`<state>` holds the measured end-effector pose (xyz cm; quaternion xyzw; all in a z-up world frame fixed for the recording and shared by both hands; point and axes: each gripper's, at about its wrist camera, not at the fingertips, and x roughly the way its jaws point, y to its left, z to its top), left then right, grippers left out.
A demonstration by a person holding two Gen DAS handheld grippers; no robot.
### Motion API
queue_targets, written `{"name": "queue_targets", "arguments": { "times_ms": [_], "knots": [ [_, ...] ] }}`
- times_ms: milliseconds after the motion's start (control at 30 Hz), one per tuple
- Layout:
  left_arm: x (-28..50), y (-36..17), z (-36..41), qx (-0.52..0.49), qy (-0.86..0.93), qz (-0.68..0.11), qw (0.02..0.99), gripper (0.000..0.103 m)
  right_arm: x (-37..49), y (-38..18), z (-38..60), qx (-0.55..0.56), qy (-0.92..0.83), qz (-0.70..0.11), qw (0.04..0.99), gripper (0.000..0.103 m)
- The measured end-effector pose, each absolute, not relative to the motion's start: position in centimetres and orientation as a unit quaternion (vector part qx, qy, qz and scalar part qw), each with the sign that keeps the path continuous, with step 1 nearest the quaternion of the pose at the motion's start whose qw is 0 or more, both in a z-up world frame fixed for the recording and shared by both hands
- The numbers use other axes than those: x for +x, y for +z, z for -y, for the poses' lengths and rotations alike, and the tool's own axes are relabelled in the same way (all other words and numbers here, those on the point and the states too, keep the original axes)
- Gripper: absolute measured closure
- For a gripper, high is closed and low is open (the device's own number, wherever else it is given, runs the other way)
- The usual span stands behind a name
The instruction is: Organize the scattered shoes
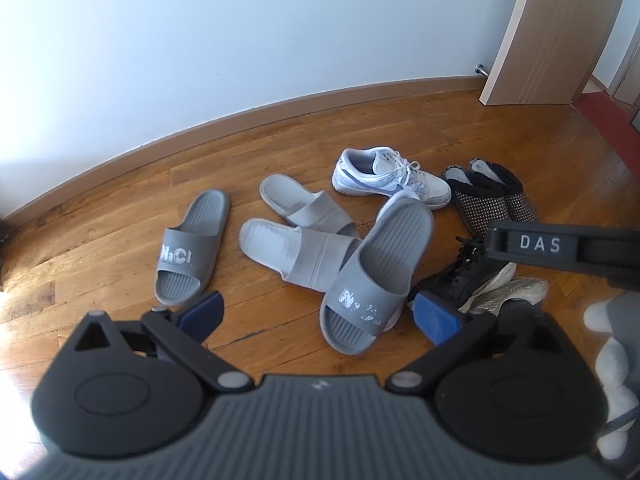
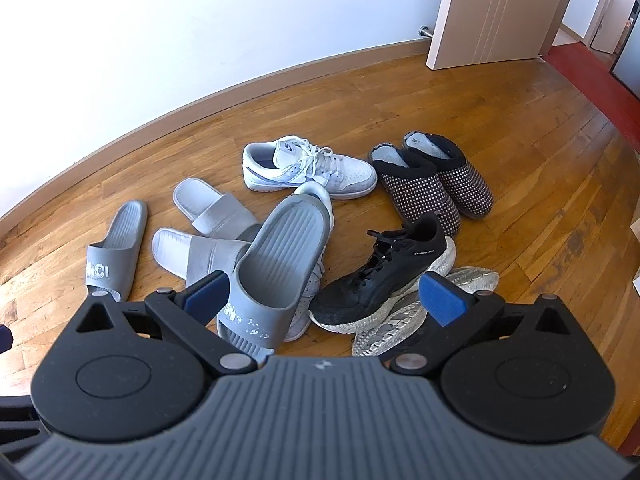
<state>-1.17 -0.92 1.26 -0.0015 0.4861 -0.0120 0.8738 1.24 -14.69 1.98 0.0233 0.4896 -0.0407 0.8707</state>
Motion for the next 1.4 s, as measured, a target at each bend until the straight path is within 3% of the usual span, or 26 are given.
{"name": "queue_targets", "arguments": {
  "times_ms": [1400],
  "knots": [
    [-1.11, 1.18, 1.53, 0.001, -0.019, -0.486, 0.874, 0.000, 1.22, 1.37, 14.74, 0.034, -0.036, -0.492, 0.869, 0.001]
  ]
}}
